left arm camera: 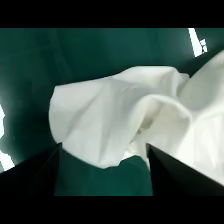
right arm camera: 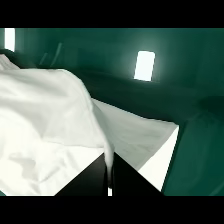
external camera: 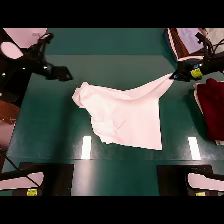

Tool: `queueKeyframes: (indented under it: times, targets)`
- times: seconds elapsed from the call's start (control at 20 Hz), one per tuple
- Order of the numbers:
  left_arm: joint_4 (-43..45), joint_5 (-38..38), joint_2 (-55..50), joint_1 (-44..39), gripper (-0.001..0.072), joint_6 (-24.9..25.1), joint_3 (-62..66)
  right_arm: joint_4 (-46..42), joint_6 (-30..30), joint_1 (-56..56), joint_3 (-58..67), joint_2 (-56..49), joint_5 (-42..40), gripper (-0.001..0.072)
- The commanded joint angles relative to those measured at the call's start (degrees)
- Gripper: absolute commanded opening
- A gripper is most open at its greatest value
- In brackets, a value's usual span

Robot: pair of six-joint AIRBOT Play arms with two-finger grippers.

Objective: Fold the shirts.

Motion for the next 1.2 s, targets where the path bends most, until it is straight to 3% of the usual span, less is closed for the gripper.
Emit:
queueKeyframes:
  times: [0.0, 0.2, 0.45, 0.7, 0.85, 1.0, 1.05, 1.1, 1.15]
  targets:
    - [-5.44, -4.26, 0.33, 5.88, 0.0620, -1.33, -7.10, 0.02, -0.72, -0.26, -0.02, 0.17, -0.76, 0.0015]
    - [-16.50, 7.10, 3.43, 6.03, 0.0621, 1.46, -25.92, 0.02, -0.72, -0.26, -0.02, 0.17, -1.68, 0.0015]
    - [-30.95, 16.39, 4.98, 6.01, 0.0621, 11.54, -40.92, 0.02, -0.70, -0.26, -0.02, 0.15, -2.49, 0.0015]
    - [-35.32, 24.92, 4.98, 1.88, 0.0621, 16.41, -42.25, 0.07, -0.70, -0.24, -0.02, 0.15, -3.13, 0.0015]
    - [-38.47, 33.92, 4.98, -2.73, 0.0620, 16.57, -41.77, 0.04, -0.70, -0.26, -0.02, 0.17, -2.86, 0.0015]
    - [-40.19, 37.03, 4.98, -3.06, 0.0617, 16.50, -40.17, 0.00, -0.70, -0.26, -0.02, 0.15, -1.51, 0.0015]
    - [-40.24, 37.27, 4.98, -3.06, 0.0494, 16.41, -39.74, 0.00, -0.70, -0.26, -0.02, 0.15, -1.40, 0.0015]
    - [-40.24, 36.98, 4.98, -3.06, 0.0274, 16.39, -39.15, 0.02, -0.70, -0.26, -0.02, 0.17, -1.49, 0.0015]
    - [-40.28, 36.92, 5.16, -3.06, 0.0100, 16.37, -38.51, 0.02, -0.72, -0.26, 0.00, 0.17, -1.49, 0.0015]
